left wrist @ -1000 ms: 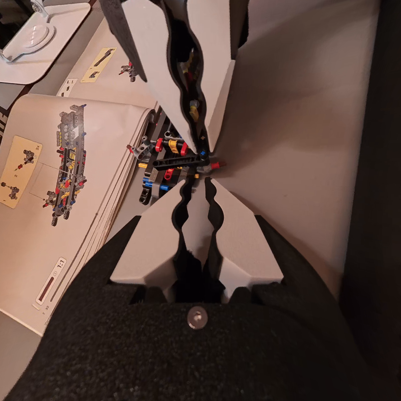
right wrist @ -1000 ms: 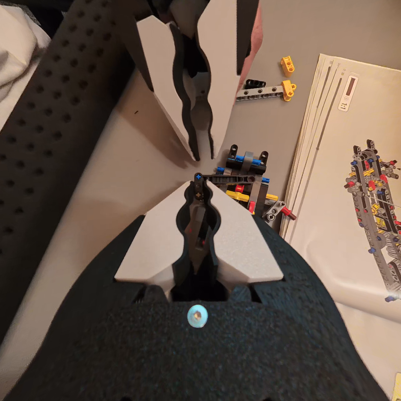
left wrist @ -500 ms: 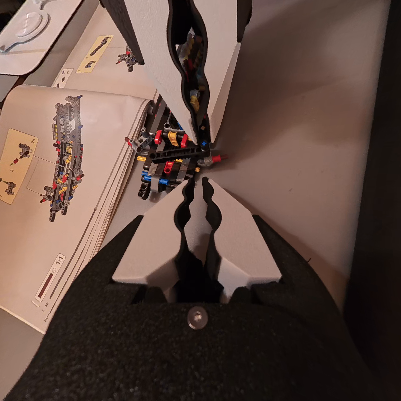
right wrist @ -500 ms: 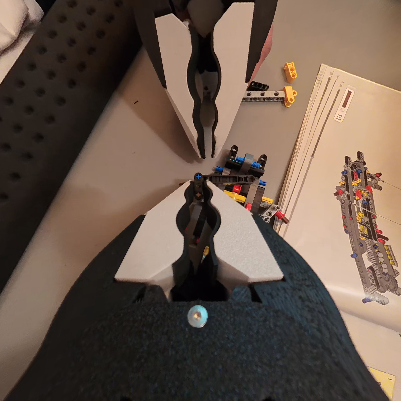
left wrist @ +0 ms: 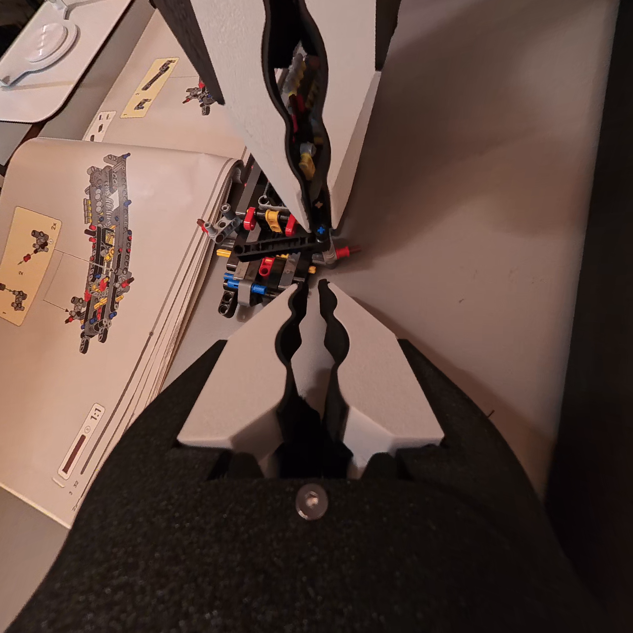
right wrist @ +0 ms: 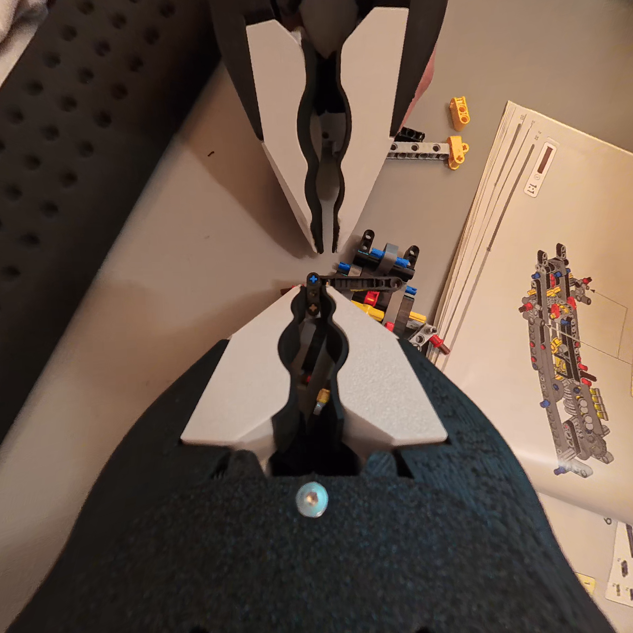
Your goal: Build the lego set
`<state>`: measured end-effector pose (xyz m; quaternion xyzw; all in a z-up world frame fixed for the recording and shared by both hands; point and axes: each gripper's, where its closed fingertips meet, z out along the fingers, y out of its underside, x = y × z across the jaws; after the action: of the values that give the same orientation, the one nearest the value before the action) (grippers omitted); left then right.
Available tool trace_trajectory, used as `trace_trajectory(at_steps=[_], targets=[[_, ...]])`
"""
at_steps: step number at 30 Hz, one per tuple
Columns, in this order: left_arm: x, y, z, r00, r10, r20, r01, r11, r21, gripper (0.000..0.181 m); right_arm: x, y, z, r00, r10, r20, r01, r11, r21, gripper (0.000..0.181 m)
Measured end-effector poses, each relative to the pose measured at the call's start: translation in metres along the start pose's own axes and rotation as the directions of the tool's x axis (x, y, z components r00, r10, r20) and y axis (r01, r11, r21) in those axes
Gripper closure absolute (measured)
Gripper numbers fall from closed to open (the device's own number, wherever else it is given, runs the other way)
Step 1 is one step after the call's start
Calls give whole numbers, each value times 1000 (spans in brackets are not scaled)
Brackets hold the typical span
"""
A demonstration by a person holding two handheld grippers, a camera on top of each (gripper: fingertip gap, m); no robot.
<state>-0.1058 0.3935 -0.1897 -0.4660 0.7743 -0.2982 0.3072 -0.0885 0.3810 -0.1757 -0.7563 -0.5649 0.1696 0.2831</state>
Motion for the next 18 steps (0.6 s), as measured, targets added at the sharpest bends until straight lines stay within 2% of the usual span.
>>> trace_trajectory(at_steps=[14, 16, 18], targets=[[0, -1, 2, 1000, 8, 2, -8, 1000, -3, 176, 1, 0, 0, 998, 65, -6, -65, 998, 6, 174], [-1, -3, -1, 1000, -4, 4, 4, 1000, 15, 176, 6, -8, -6, 987, 162, -3, -161, 984, 78, 174], [-5, -10, -8, 999, -39, 4, 39, 997, 64, 176, 10, -30, -20, 926, 359, 113, -376, 897, 232, 174]])
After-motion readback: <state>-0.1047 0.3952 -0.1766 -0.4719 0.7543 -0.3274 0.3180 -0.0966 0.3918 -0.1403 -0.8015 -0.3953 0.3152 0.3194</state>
